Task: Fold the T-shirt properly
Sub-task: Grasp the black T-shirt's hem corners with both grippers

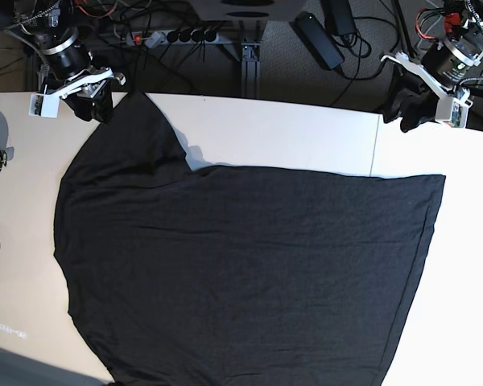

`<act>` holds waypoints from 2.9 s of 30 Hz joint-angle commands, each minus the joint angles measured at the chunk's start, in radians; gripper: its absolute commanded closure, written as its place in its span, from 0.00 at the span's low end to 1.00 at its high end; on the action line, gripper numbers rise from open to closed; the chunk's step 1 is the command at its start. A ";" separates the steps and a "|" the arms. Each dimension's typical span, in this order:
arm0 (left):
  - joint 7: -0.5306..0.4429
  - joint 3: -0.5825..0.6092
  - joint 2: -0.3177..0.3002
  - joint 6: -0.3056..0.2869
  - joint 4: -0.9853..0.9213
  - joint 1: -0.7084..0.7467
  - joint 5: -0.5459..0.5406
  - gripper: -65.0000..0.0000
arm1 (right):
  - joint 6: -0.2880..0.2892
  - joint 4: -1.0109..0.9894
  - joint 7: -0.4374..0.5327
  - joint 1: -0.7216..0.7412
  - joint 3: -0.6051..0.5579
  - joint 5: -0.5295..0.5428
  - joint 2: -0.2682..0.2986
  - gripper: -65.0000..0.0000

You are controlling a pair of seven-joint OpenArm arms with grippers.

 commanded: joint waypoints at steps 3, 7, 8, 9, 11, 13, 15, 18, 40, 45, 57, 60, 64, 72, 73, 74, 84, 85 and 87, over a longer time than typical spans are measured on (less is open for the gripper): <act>0.012 -0.006 -0.028 0.019 0.004 -0.021 -0.012 0.58 | -0.030 -0.042 0.021 0.034 0.016 -0.012 -0.024 0.63; 0.042 -0.008 -0.048 0.049 -0.010 -0.054 -0.020 0.58 | -0.030 -0.124 0.020 0.091 0.053 -0.010 -0.032 0.63; 0.046 -0.012 -0.056 0.052 -0.011 -0.063 -0.024 0.58 | -0.030 -0.142 0.020 0.105 0.061 -0.005 -0.032 0.63; 0.056 -0.015 -0.064 0.051 -0.014 -0.071 -0.040 0.58 | -0.030 -0.160 0.019 0.116 0.067 0.004 -0.032 0.63; 0.078 -0.032 -0.079 0.051 -0.033 -0.091 -0.083 0.58 | -0.029 -0.201 0.019 0.126 0.066 0.024 -0.034 0.63; 0.087 -0.060 -0.081 0.051 -0.074 -0.121 -0.122 0.58 | -0.024 -0.241 0.019 0.146 0.063 0.043 -0.042 0.63; 0.108 -0.085 -0.084 0.051 -0.130 -0.164 -0.167 0.58 | -0.010 -0.282 0.019 0.169 0.063 0.055 -0.052 0.63; 0.138 -0.092 -0.106 0.047 -0.220 -0.229 -0.224 0.58 | 0.007 -0.320 0.001 0.202 0.063 0.061 -0.070 0.63; 0.183 -0.003 -0.185 -0.058 -0.921 -0.687 -0.322 0.58 | 0.008 -0.331 -0.002 0.243 0.032 0.004 -0.115 0.63; 0.225 0.042 -0.176 -0.080 -0.924 -0.688 -0.364 0.58 | 0.008 -0.331 -0.003 0.241 0.032 -0.018 -0.114 0.63; 0.246 0.106 -0.135 -0.084 -0.924 -0.689 -0.370 0.58 | 0.008 -0.331 -0.003 0.241 0.031 0.020 -0.117 0.63; 0.246 0.107 -0.136 -0.084 -0.923 -0.691 -0.369 0.58 | 0.008 -0.331 -0.003 0.241 0.031 0.020 -0.126 0.63; 0.239 0.107 -0.136 -0.084 -0.923 -0.698 -0.370 0.58 | 0.018 -0.331 -0.003 0.241 0.008 0.038 -0.126 0.63; 0.234 0.107 -0.136 -0.084 -0.923 -0.705 -0.371 0.58 | 0.032 -0.331 -0.002 0.241 -0.067 0.013 -0.126 0.63; 0.235 0.107 -0.136 -0.085 -0.923 -0.705 -0.370 0.58 | 0.032 -0.331 0.000 0.241 -0.066 0.001 -0.126 0.63; 0.235 0.107 -0.136 -0.085 -0.923 -0.705 -0.370 0.58 | 0.032 -0.331 0.006 0.241 -0.066 -0.015 -0.125 0.63; 0.133 0.107 -0.137 -0.085 -0.923 -0.704 -0.382 0.76 | 0.043 -0.331 0.013 0.241 -0.064 -0.037 -0.123 0.98; 0.129 0.107 -0.139 -0.087 -0.923 -0.704 -0.388 0.79 | 0.043 -0.331 0.013 0.241 -0.064 -0.037 -0.123 1.00; 0.126 0.107 -0.139 -0.087 -0.923 -0.704 -0.409 0.87 | 0.043 -0.331 0.013 0.241 -0.064 -0.037 -0.123 1.00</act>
